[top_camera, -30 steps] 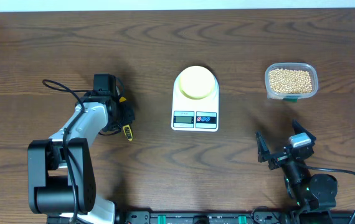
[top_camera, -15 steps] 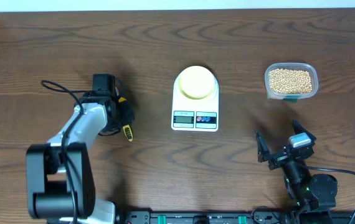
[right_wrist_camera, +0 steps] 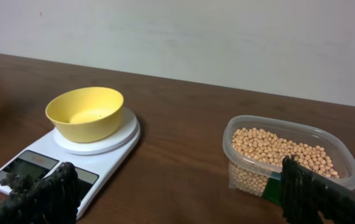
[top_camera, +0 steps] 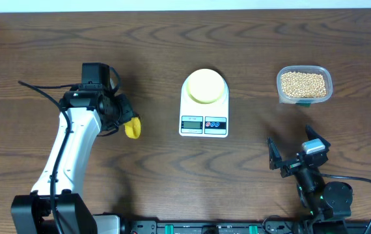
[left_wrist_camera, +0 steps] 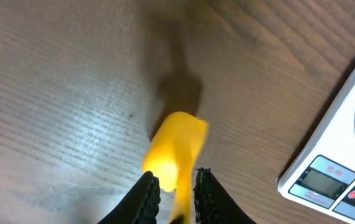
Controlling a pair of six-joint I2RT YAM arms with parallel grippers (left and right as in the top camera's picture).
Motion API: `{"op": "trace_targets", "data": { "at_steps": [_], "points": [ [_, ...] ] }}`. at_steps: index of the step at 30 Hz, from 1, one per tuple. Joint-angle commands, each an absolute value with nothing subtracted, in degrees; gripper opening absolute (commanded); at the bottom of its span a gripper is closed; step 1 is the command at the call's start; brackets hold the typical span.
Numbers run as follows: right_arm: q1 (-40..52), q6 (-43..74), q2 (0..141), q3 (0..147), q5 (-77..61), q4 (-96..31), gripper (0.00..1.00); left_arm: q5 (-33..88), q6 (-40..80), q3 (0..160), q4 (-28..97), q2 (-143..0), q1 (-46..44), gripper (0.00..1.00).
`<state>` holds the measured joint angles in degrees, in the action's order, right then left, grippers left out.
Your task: Scoop item into bowl and weigh 50g on scale
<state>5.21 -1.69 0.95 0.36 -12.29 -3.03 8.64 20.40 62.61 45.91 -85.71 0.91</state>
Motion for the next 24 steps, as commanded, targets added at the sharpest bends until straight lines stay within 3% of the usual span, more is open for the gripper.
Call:
{"op": "trace_targets", "data": {
  "at_steps": [1,24],
  "points": [
    [5.30,-0.89,0.75,0.32,-12.14,-3.27,0.99,9.50,20.91,63.55,46.41,-85.60,0.95,0.23],
    [5.30,-0.89,0.75,0.32,-12.14,-3.27,0.99,9.80,20.88,63.55,45.95,-85.60,0.95,0.23]
  ]
}}
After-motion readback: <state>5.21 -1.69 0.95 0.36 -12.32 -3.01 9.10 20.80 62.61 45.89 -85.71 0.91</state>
